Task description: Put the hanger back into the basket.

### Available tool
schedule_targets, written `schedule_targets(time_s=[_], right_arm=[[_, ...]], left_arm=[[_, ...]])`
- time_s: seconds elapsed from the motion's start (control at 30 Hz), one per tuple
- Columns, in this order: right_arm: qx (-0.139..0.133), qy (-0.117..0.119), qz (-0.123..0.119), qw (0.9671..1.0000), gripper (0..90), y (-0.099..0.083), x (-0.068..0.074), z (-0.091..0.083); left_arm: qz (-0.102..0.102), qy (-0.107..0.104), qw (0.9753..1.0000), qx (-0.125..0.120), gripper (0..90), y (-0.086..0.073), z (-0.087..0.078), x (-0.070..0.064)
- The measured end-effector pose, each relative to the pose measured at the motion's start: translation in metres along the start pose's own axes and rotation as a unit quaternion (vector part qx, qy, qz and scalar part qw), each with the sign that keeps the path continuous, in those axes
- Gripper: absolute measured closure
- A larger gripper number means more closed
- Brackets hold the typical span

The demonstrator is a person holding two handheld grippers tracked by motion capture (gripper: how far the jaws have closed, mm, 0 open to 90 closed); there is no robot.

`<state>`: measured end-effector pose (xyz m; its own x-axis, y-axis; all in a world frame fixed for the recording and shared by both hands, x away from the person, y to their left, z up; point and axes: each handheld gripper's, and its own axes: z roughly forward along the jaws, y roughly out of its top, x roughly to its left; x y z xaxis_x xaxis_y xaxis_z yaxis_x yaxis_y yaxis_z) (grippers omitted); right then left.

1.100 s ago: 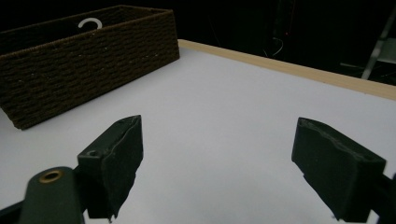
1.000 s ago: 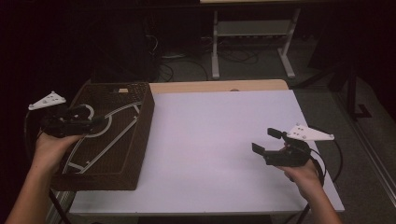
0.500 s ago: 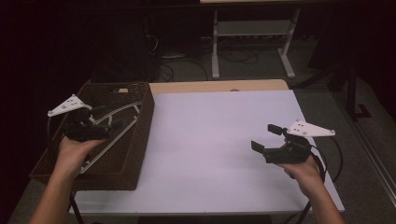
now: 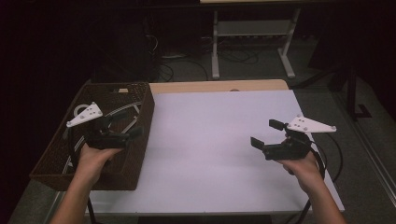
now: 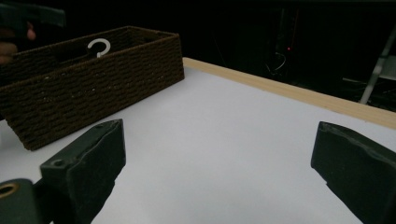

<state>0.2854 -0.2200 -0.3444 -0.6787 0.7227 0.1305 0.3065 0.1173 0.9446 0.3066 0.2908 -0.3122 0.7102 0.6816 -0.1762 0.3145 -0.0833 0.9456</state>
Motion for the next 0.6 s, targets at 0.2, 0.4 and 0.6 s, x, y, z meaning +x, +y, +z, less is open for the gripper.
schedule_targets(time_s=[0.2,0.4,0.6], right_arm=[[-0.008,-0.001,0.001,1.0,2.2,0.007,0.0,0.0],[-0.012,-0.002,-0.004,0.9999,2.2,0.011,0.0,0.0],[-0.015,-0.005,-0.003,0.9999,2.2,0.015,0.001,-0.001]], left_arm=[[0.003,-0.016,0.9996,-0.022,2.2,-0.007,0.006,-0.007],[0.012,-0.02,0.9992,-0.031,2.2,-0.011,0.01,-0.013],[0.017,-0.021,0.999,-0.035,2.2,-0.016,0.014,-0.015]])
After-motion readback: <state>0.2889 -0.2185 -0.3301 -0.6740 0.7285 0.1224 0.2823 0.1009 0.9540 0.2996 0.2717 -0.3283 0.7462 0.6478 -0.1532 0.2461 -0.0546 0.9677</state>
